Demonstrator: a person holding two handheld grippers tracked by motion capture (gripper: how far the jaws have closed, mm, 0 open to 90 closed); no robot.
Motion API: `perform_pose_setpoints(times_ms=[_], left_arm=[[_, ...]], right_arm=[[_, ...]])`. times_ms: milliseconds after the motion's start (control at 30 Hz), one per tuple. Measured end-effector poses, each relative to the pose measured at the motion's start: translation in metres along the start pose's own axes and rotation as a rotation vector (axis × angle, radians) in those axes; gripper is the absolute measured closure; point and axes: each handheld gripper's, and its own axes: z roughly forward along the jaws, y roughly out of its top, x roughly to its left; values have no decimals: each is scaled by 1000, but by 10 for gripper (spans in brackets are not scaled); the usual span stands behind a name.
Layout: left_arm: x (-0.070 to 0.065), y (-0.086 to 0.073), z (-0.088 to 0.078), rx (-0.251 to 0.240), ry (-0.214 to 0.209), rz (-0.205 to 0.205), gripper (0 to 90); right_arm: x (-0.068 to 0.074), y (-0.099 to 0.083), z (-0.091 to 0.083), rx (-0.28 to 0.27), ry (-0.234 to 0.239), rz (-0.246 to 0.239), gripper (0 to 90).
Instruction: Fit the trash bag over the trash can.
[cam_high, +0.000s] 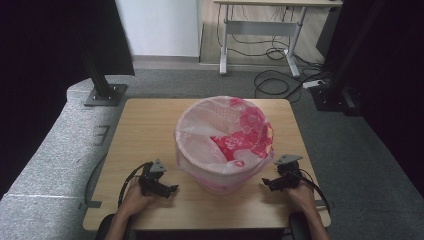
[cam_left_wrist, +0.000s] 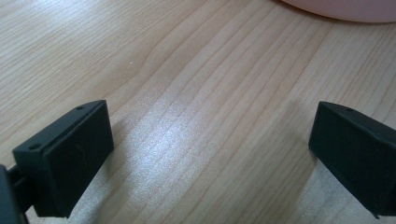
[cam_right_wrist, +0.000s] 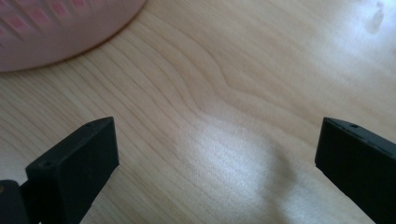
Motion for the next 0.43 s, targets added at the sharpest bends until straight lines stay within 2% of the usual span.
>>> perform_pose_setpoints(times_ms=[133, 200, 433], left_arm=[[0, 0, 0, -2, 0, -2, 0], [0, 0, 0, -2, 0, -2, 0], [0, 0, 0, -1, 1, -2, 0]], right_arm=[[1, -10, 5, -22, 7, 18, 0], [1, -13, 7, -48, 25, 51, 0], [1, -14, 7, -47, 27, 50, 0]])
